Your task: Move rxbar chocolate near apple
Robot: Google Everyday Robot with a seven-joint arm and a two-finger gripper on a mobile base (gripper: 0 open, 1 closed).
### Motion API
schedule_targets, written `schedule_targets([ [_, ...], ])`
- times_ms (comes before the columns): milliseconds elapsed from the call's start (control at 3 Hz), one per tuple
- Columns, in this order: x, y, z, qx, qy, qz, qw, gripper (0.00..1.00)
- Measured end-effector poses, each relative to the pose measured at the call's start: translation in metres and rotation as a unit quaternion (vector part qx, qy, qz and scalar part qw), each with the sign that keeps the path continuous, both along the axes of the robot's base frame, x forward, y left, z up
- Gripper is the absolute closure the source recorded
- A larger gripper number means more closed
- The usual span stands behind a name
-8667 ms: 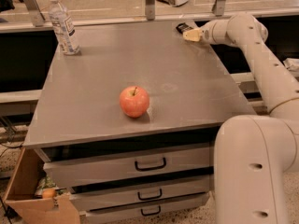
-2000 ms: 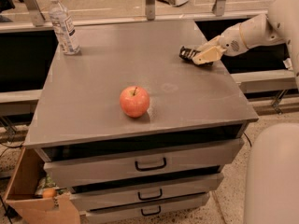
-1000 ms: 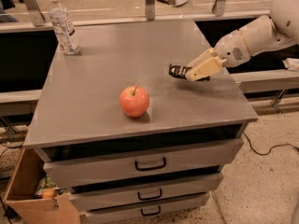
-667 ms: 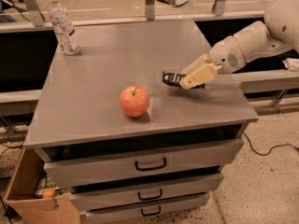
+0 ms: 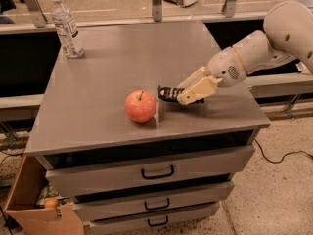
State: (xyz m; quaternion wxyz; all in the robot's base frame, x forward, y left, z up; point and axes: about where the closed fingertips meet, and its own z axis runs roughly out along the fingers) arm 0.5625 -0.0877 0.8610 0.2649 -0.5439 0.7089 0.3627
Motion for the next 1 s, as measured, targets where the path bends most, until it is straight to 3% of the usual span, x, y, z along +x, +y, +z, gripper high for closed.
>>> schedule_targets([
  [667,-0.0105,0.0079,-0.0024,0.003,0.005,0.004,1.0000,0.13],
  [1000,-0.0082,0.0053,-0.0008,0.000,0.003,0.000,1.0000,0.00],
])
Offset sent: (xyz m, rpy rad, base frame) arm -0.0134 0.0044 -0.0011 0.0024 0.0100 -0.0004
